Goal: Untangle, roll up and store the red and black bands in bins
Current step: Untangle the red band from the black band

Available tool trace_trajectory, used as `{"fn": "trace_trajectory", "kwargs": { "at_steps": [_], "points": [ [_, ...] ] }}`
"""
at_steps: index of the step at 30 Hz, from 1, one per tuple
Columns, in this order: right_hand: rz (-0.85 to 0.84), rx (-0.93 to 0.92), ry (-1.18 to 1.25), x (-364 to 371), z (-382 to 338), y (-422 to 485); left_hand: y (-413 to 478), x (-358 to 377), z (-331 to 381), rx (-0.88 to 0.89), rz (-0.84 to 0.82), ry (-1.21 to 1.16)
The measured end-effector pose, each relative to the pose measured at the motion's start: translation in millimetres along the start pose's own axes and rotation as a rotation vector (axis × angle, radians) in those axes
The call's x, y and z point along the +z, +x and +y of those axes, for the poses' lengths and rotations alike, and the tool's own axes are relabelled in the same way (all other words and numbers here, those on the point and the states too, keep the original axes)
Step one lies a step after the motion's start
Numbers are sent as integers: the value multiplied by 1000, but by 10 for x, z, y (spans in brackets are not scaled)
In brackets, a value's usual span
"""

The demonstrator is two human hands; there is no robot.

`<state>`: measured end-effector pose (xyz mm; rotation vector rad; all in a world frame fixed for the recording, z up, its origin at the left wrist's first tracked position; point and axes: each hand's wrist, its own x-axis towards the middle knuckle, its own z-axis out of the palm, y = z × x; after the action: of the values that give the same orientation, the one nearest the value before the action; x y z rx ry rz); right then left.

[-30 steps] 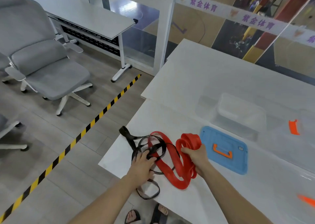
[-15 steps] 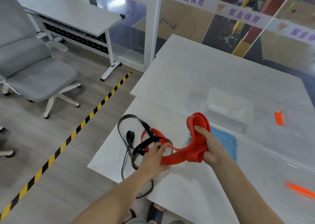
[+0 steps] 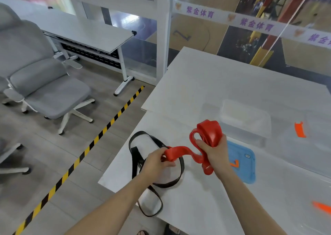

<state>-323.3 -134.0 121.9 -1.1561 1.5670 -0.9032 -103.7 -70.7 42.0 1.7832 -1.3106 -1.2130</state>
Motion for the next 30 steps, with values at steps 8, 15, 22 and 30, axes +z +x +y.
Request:
{"fn": "trace_trajectory", "kwargs": {
  "at_steps": [8,15,22,30],
  "points": [
    [-190,-70,-55,367,73,-70,-24,-544,422,47,-15,-15],
    [-208,-100,-10,559,89,-69,-73,-693,616,63,42,-346],
    [-261,-131,0,624,0,-91,-50,-790,779,52,92,-510],
    [-282,-211,-142,630,-71,-200,-115,-700,859,66,8,-558]
  ]
}}
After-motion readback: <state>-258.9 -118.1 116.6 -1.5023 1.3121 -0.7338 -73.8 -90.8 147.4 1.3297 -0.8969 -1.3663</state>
